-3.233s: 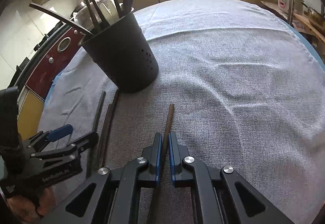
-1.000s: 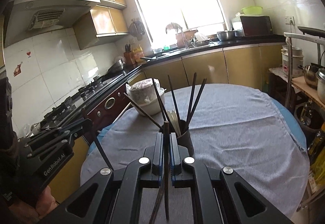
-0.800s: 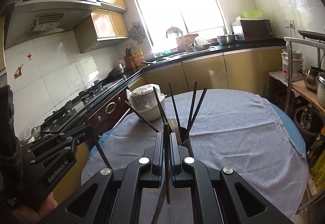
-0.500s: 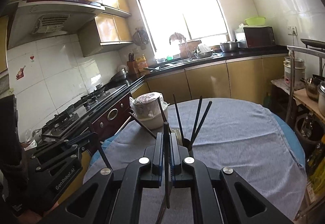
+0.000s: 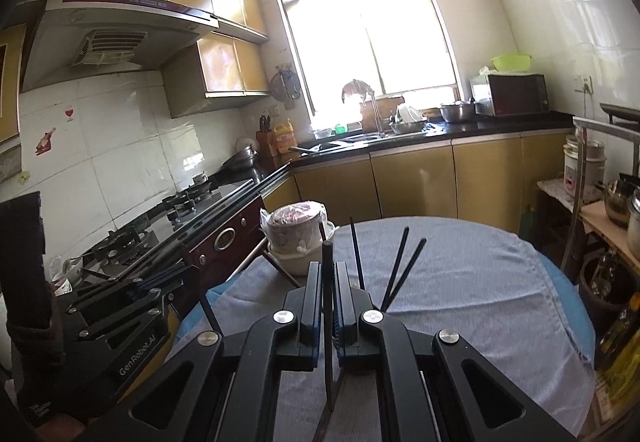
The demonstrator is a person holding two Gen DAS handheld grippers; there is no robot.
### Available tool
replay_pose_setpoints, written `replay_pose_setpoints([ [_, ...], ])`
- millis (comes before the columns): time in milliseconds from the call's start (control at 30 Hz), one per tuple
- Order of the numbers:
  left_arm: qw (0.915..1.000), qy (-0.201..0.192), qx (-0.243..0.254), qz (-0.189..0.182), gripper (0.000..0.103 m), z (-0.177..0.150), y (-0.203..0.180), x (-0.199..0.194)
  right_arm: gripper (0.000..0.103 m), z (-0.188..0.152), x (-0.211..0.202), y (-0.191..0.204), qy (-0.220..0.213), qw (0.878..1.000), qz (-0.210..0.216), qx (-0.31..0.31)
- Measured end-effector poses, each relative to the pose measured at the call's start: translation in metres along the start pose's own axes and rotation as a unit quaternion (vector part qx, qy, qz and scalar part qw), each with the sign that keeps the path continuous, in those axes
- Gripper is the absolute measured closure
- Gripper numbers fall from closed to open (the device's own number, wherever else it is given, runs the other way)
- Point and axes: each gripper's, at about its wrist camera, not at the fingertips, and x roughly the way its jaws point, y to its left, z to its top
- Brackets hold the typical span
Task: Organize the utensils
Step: 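Lower the chopstick into the black holder with the right tool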
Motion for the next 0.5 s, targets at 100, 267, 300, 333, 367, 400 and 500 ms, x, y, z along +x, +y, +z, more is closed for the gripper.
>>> replay_pose_setpoints([
  [100,0.9999,-0.001,-0.010,-0.013,0.097,0.009,0.006,0.002,0.097,0.012,0.000,0.004,-0.010,1.000,-0.001,-0.012],
  [267,0.9986,-0.014,-0.029,-0.041,0.097,0.035,0.019,0.006,0.097,0.036,0.004,0.011,-0.027,0.999,-0.005,-0.030],
  [300,0.9984,-0.015,-0.031,-0.045,0.097,0.041,0.021,0.008,0.097,0.041,0.006,0.012,-0.030,0.999,-0.006,-0.032],
  [333,0.9981,-0.015,-0.033,-0.049,0.098,0.045,0.022,0.010,0.097,0.046,0.009,0.012,-0.032,0.999,-0.007,-0.034],
  [367,0.9977,-0.016,-0.036,-0.055,0.097,0.050,0.023,0.013,0.097,0.051,0.012,0.013,-0.035,0.999,-0.008,-0.036],
  [400,0.9973,-0.017,-0.039,-0.059,0.097,0.054,0.024,0.015,0.097,0.054,0.016,0.013,-0.036,0.999,-0.009,-0.036],
  [500,0.9962,-0.020,-0.052,-0.066,0.098,0.067,0.028,0.024,0.097,0.064,0.029,0.011,-0.041,0.999,-0.013,-0.030],
])
